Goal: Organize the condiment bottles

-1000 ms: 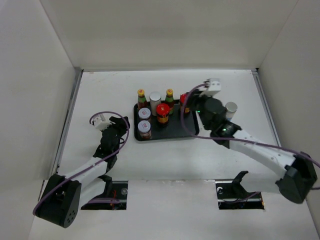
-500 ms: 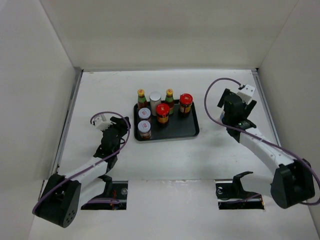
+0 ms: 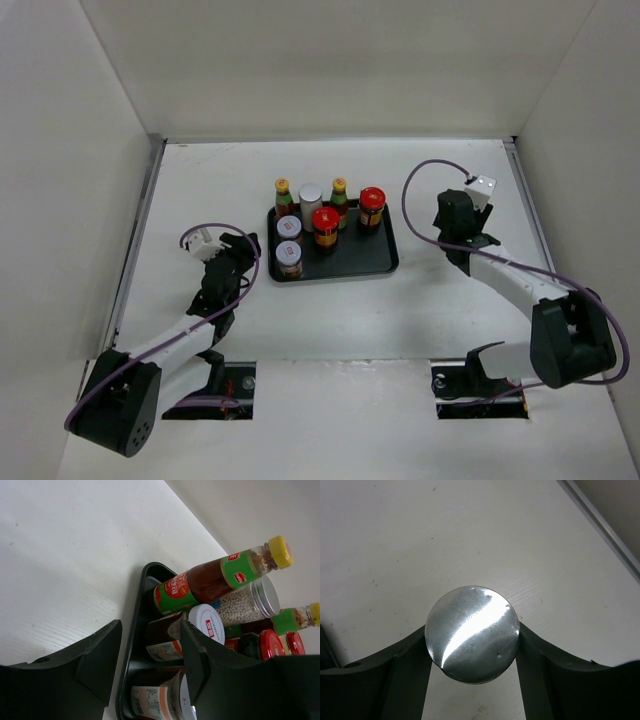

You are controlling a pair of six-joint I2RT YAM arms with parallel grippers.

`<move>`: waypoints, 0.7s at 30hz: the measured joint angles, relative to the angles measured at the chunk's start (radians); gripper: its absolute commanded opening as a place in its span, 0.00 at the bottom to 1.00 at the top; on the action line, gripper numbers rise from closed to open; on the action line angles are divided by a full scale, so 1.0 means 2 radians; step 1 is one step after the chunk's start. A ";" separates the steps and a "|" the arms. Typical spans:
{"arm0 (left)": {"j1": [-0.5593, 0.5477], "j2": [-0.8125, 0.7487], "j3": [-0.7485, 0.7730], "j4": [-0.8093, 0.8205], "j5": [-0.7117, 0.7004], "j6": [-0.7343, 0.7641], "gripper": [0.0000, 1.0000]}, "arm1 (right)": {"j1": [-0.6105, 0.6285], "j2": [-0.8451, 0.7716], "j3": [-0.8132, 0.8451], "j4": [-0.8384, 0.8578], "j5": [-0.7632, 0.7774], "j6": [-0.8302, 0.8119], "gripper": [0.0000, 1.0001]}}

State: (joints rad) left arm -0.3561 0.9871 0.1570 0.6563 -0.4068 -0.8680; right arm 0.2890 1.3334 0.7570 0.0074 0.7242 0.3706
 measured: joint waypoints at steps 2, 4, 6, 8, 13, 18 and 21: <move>0.000 -0.001 0.000 0.000 0.000 0.000 0.48 | 0.001 -0.004 0.000 -0.002 -0.002 0.002 0.55; 0.000 -0.002 0.000 0.000 0.000 0.000 0.48 | 0.008 -0.016 -0.001 -0.009 -0.002 0.000 0.54; 0.001 -0.002 0.000 0.000 0.000 0.000 0.49 | 0.032 -0.042 -0.002 -0.020 0.000 -0.008 0.54; 0.001 -0.003 0.000 0.000 0.000 0.000 0.50 | 0.071 -0.074 -0.002 -0.023 -0.001 -0.017 0.54; 0.001 0.006 0.000 0.001 -0.001 0.000 0.61 | 0.170 -0.103 0.016 -0.017 -0.032 -0.023 0.54; 0.001 0.027 0.000 0.001 0.000 0.000 0.82 | 0.222 -0.040 0.032 0.024 -0.058 -0.029 0.55; 0.004 0.030 0.000 0.000 0.000 0.001 0.91 | 0.249 0.014 0.049 0.041 -0.070 -0.039 0.55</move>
State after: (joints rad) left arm -0.3485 1.0466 0.1570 0.6559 -0.4072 -0.8661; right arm 0.7872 1.3609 0.8555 0.0902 0.5850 0.2916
